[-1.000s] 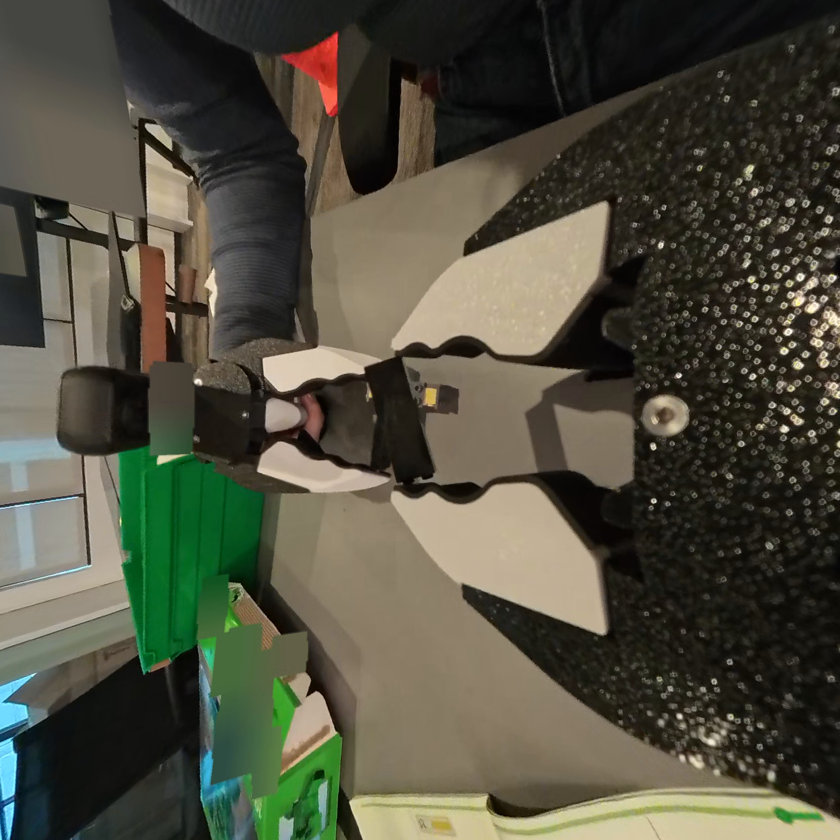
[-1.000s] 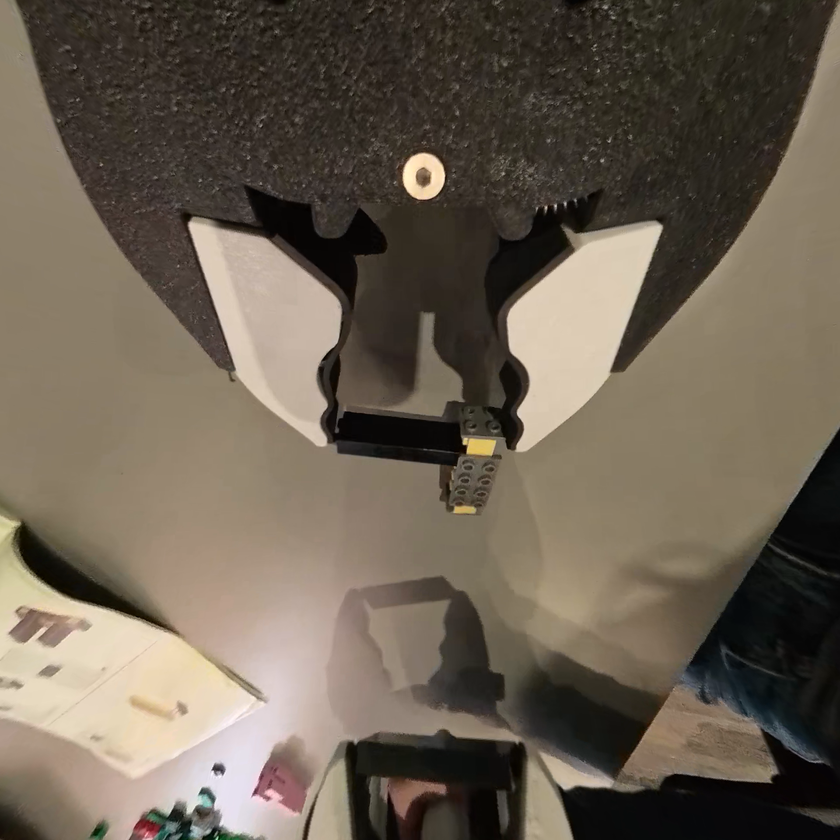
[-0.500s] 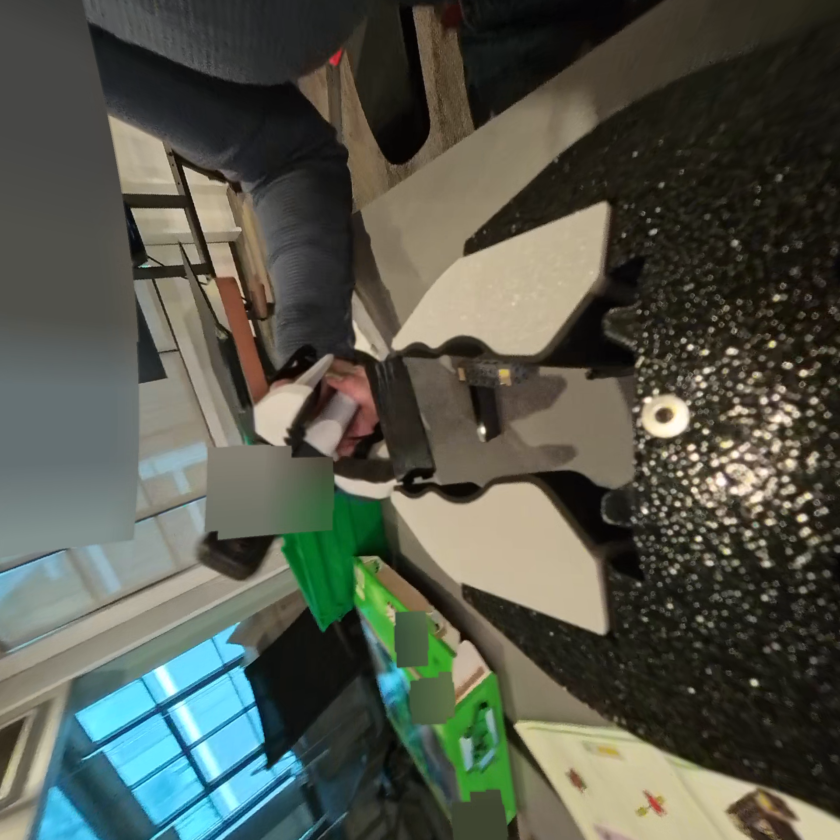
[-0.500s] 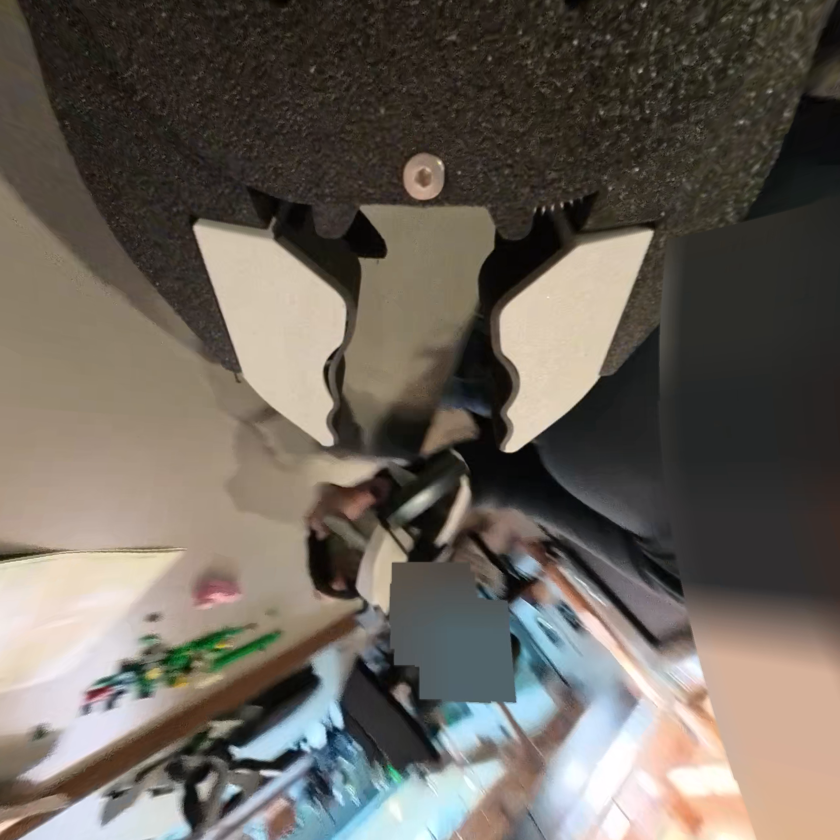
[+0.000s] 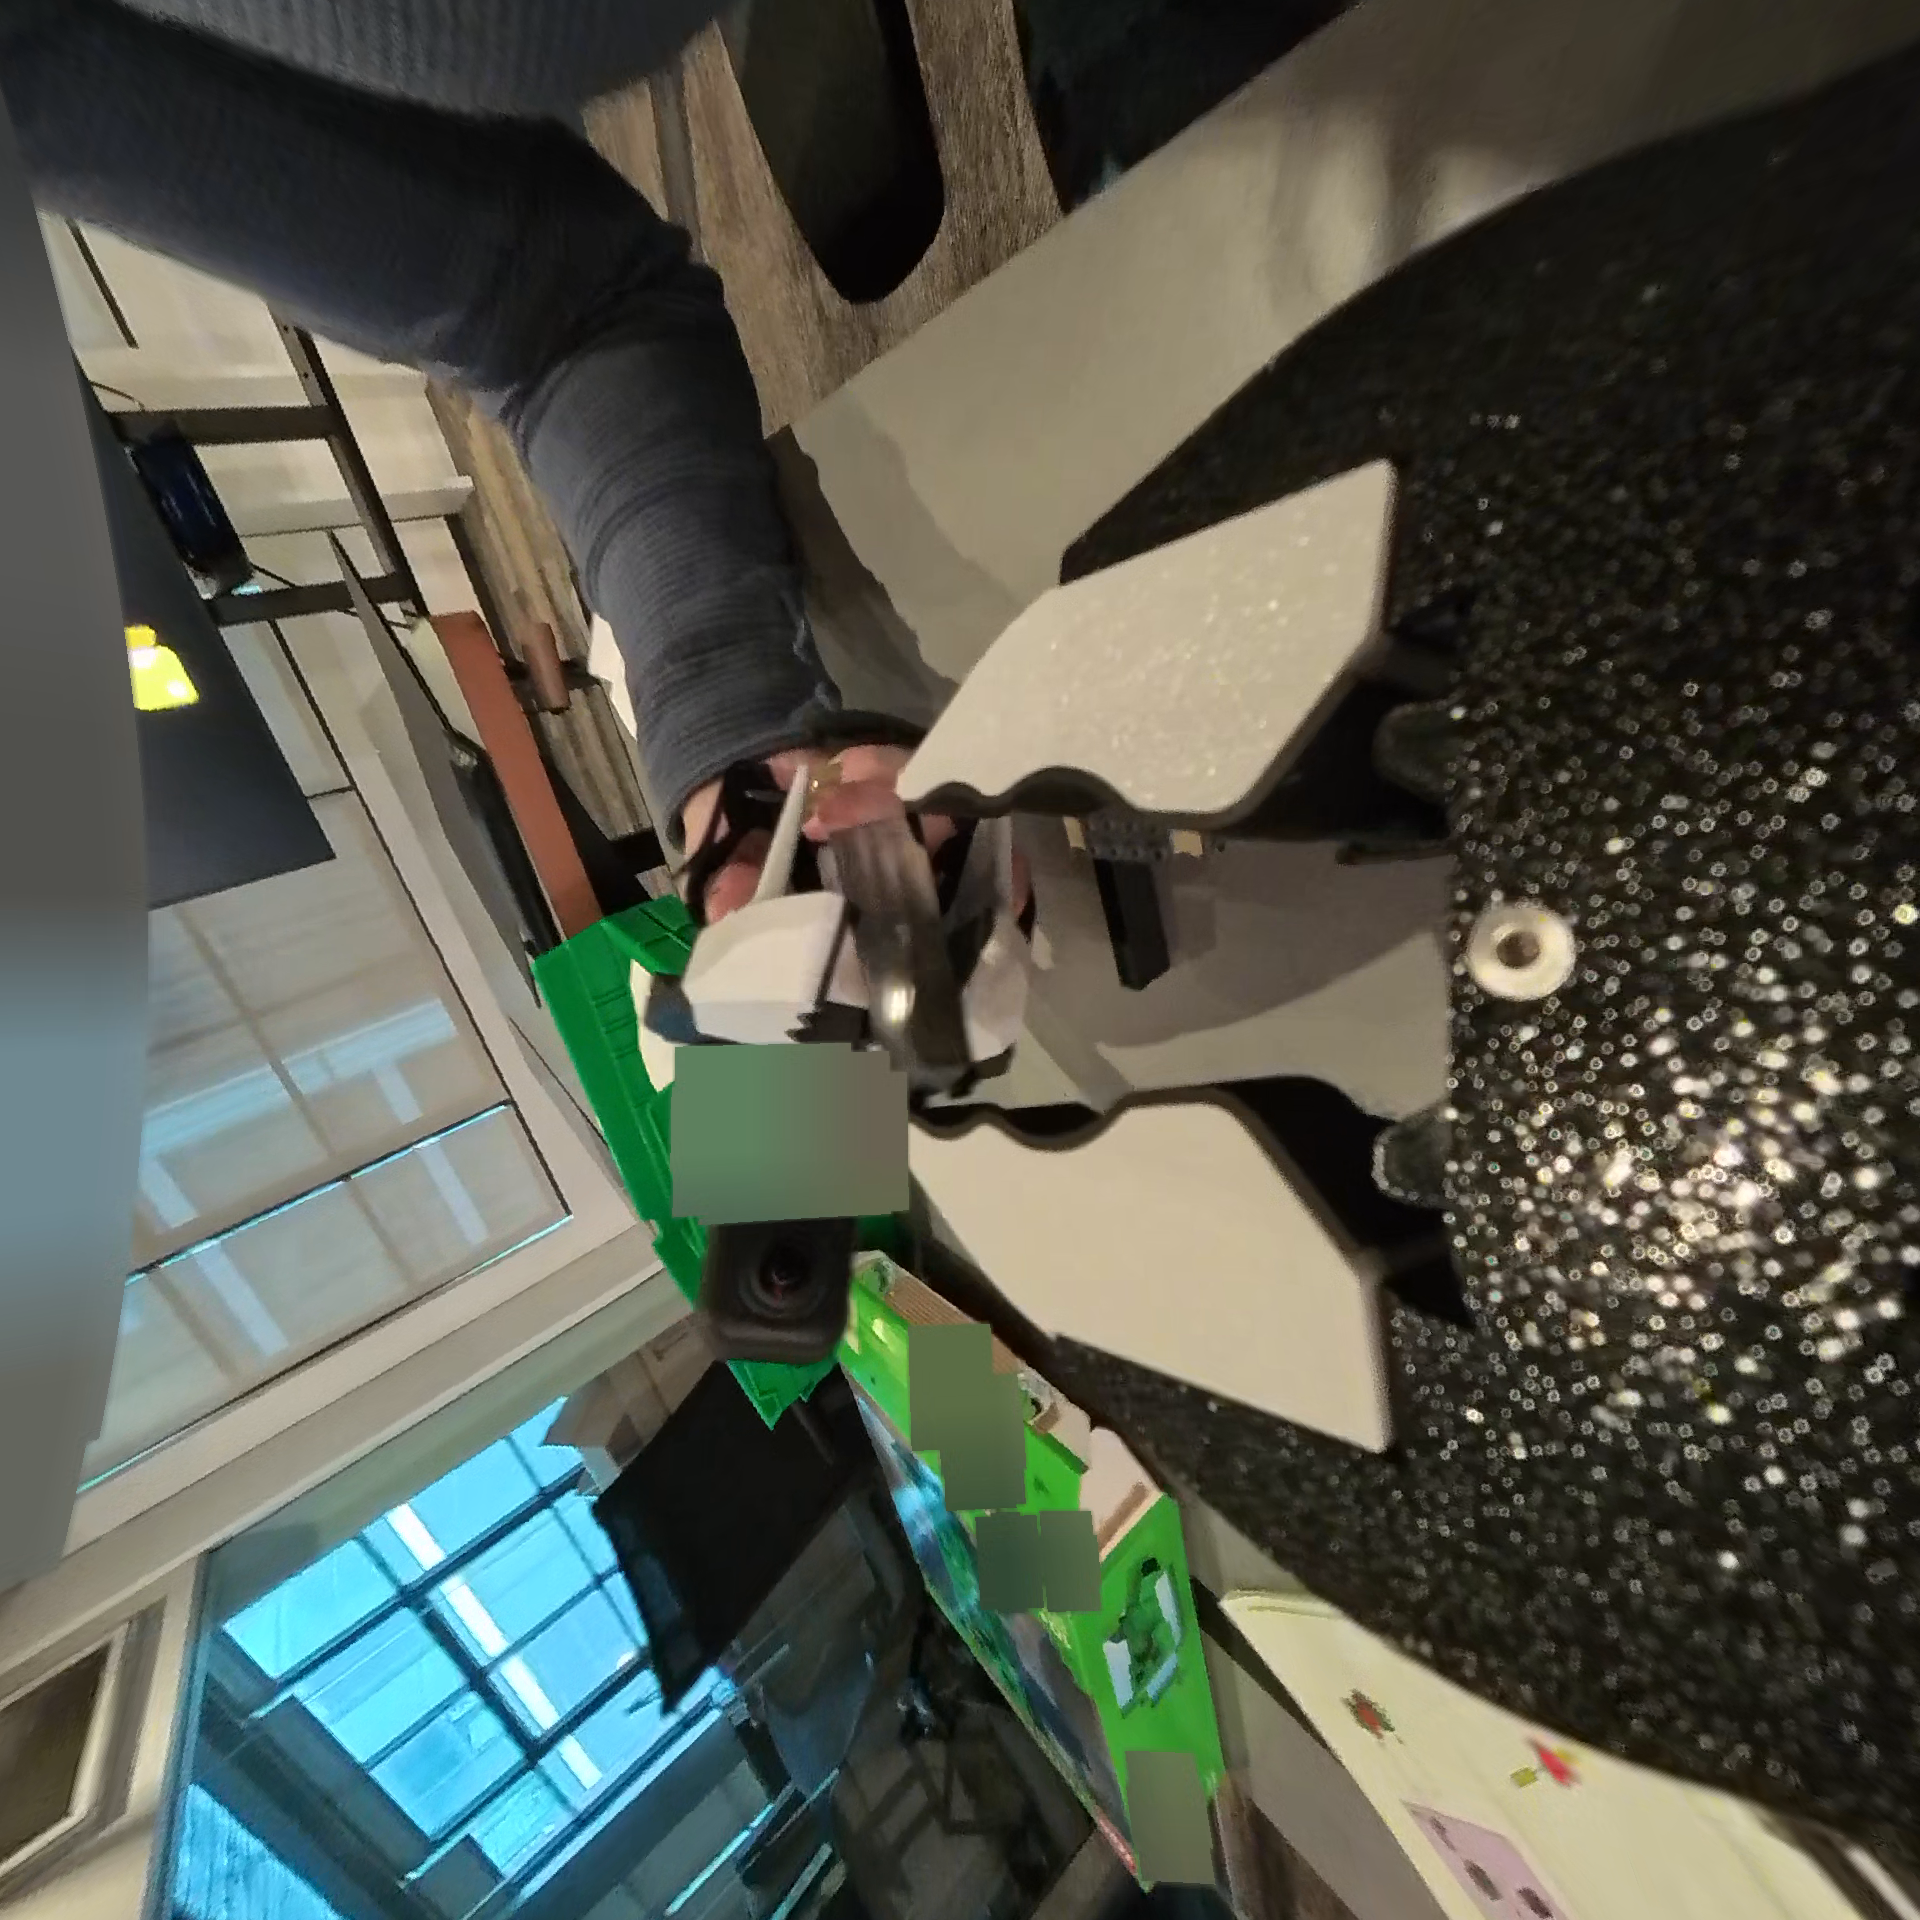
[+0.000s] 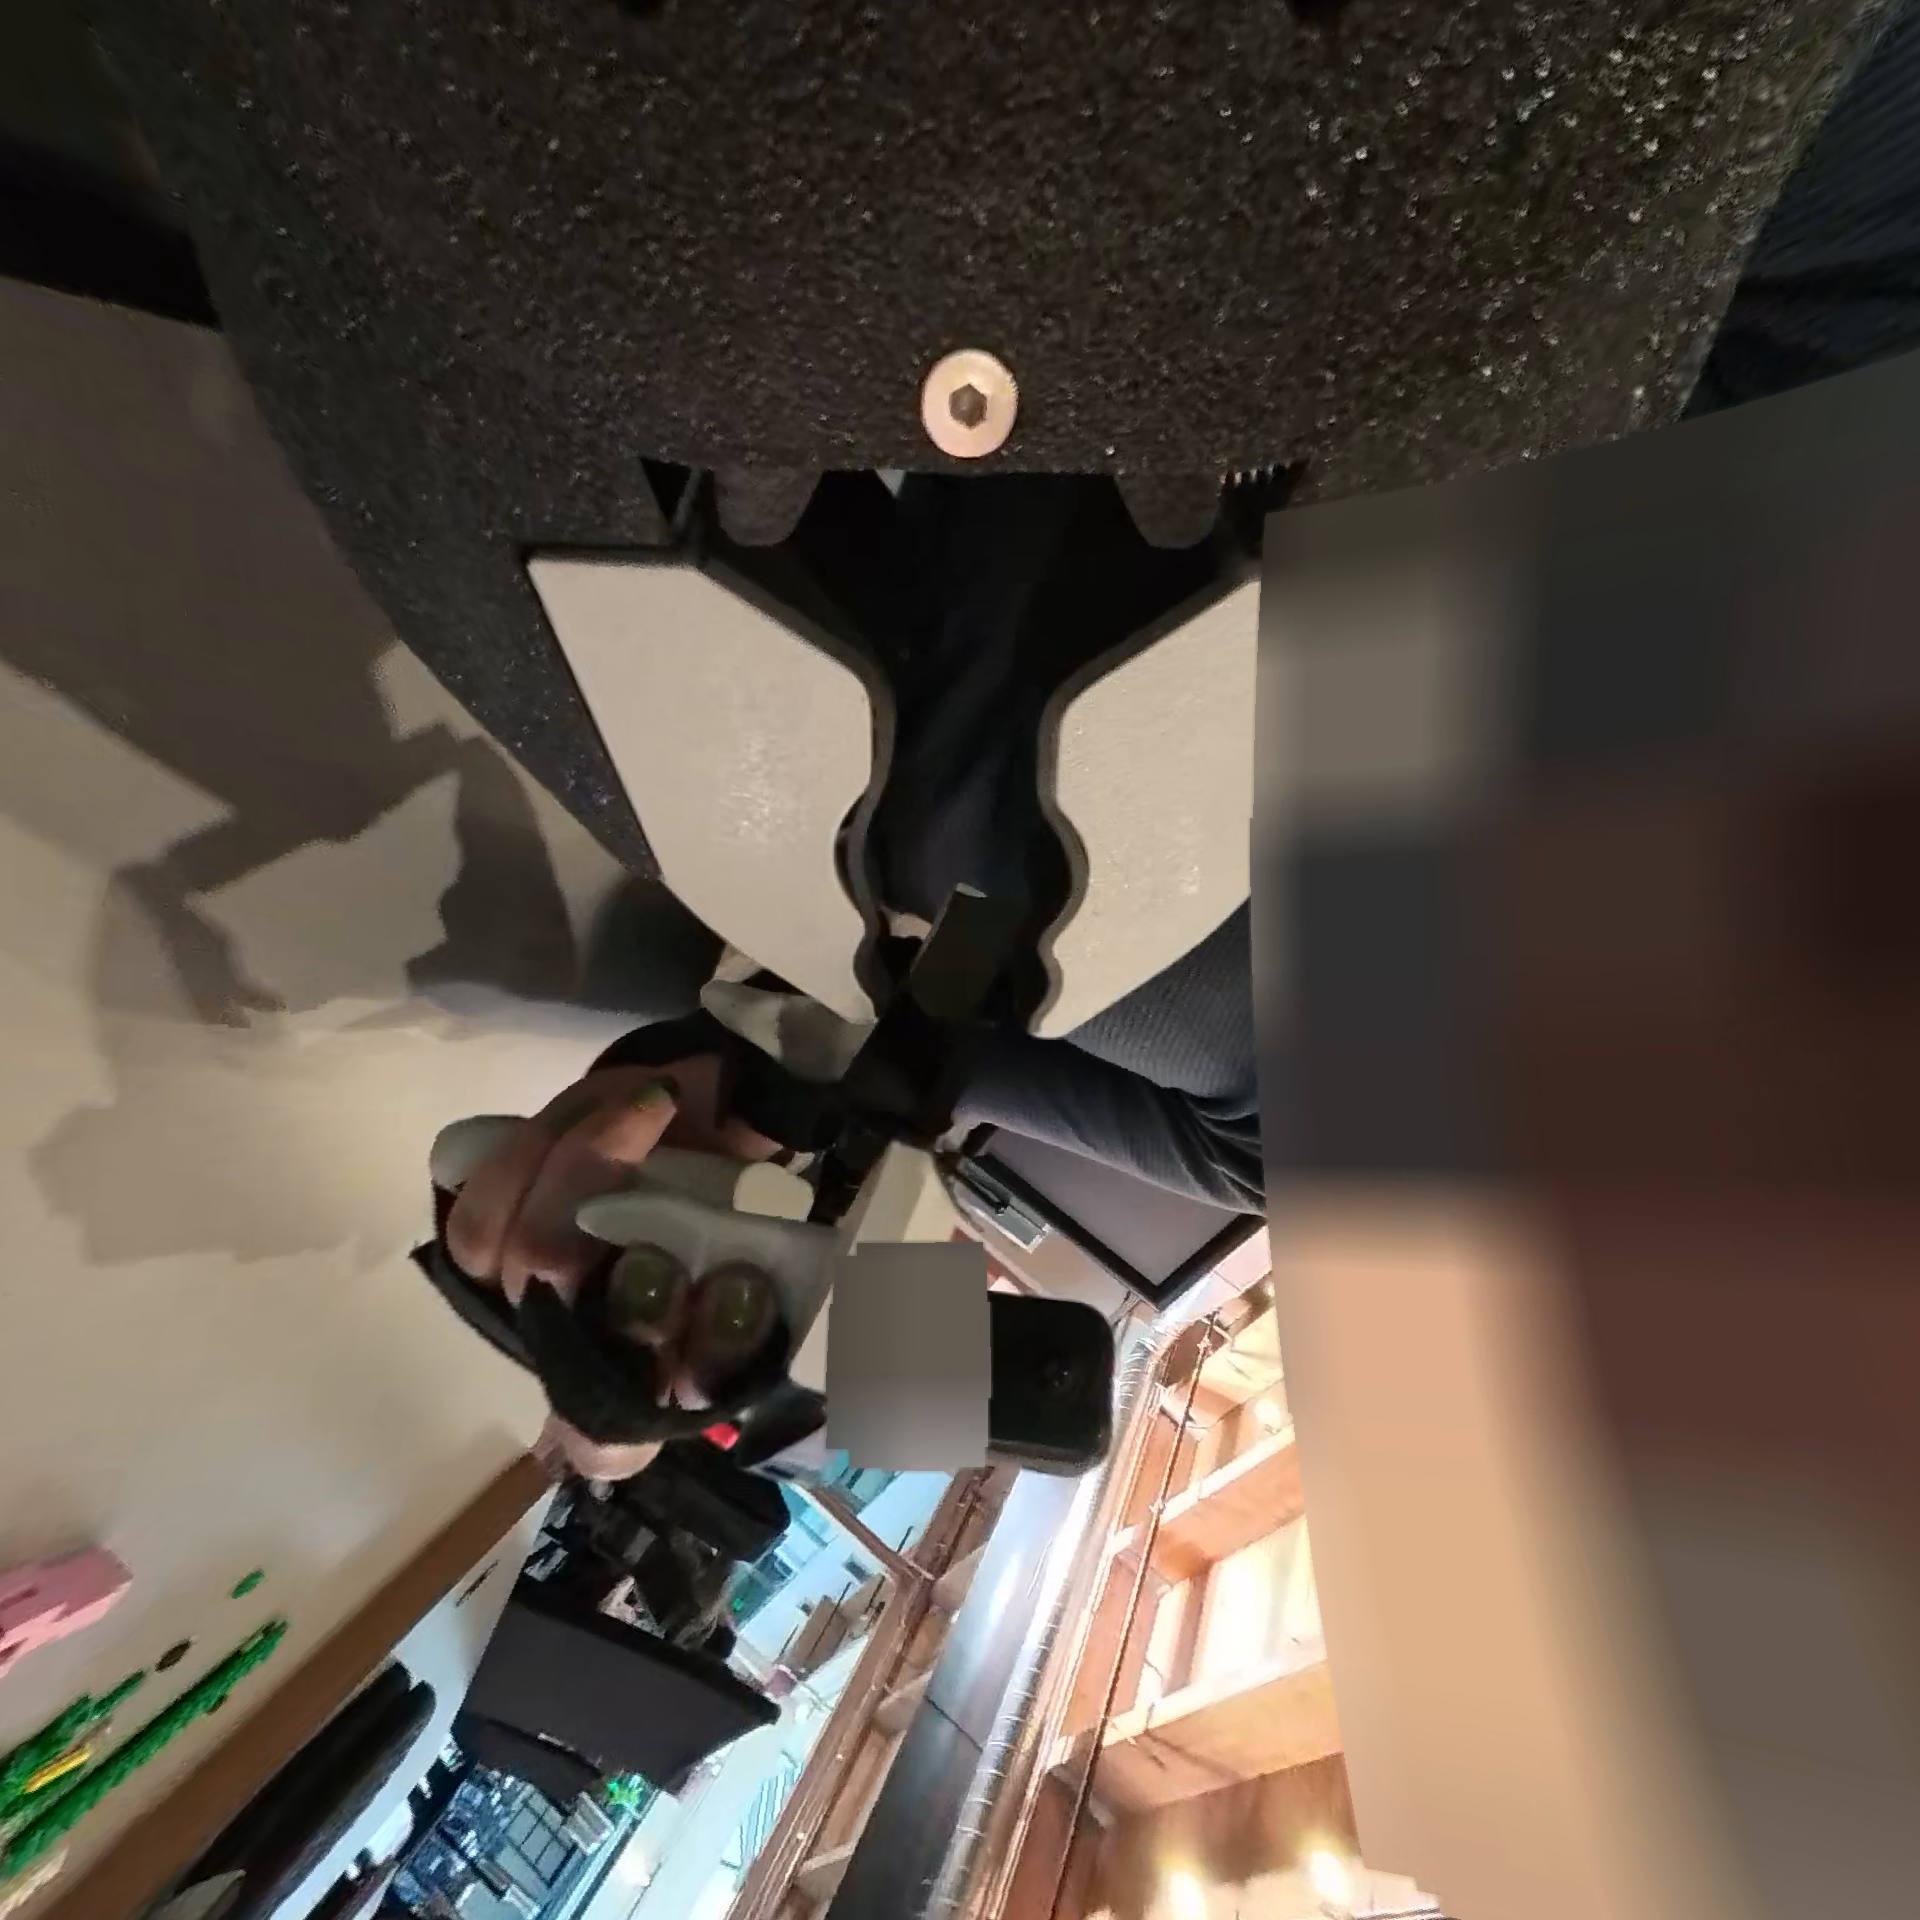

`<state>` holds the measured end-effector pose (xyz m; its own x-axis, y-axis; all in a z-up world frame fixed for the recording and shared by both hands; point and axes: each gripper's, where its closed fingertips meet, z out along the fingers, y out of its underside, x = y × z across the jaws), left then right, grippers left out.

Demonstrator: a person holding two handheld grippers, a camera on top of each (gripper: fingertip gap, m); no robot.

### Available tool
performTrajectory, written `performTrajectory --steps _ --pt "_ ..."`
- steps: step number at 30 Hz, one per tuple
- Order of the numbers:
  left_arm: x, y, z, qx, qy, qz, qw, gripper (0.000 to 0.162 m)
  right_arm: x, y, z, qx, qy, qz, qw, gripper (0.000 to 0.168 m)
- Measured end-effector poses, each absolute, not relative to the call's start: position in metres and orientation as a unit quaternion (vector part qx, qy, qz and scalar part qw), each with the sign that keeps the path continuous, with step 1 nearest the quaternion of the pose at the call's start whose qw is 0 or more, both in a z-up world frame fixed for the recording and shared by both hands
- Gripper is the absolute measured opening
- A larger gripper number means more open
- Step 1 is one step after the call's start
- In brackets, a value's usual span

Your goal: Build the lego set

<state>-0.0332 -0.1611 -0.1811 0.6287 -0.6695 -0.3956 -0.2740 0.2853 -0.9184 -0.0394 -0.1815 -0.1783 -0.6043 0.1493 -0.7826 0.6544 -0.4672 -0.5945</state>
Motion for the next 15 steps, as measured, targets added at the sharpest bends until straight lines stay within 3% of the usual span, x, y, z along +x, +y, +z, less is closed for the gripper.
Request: performTrajectory --steps 1,3,6,11,14,15 --pt "-0.035 -0.158 -0.184 -0.593 0.396 -0.144 0.686 0.053 -0.040 -0.179 -0.177 0.411 0.490 -0.753 0.156 0.021" --pt "-0.041 -0.153 -0.190 -0.624 0.366 -0.161 0.671 0.068 -0.044 -0.171 -0.182 0.427 0.509 -0.740 0.106 0.019" --pt "-0.047 -0.153 -0.192 -0.651 0.316 -0.222 0.654 0.077 -0.048 -0.155 -0.187 0.453 0.527 -0.718 0.037 0.018" --pt "-0.053 -0.145 -0.200 -0.666 0.355 -0.073 0.652 0.079 -0.054 -0.142 -0.194 0.497 0.497 -0.711 0.034 0.017" --pt "-0.047 -0.142 -0.201 -0.683 0.367 -0.062 0.629 0.072 -0.055 -0.145 -0.199 0.496 0.510 -0.702 0.028 0.017" --pt "-0.049 -0.140 -0.200 -0.694 0.350 -0.083 0.623 0.063 -0.055 -0.146 -0.200 0.496 0.523 -0.693 0.015 0.017"
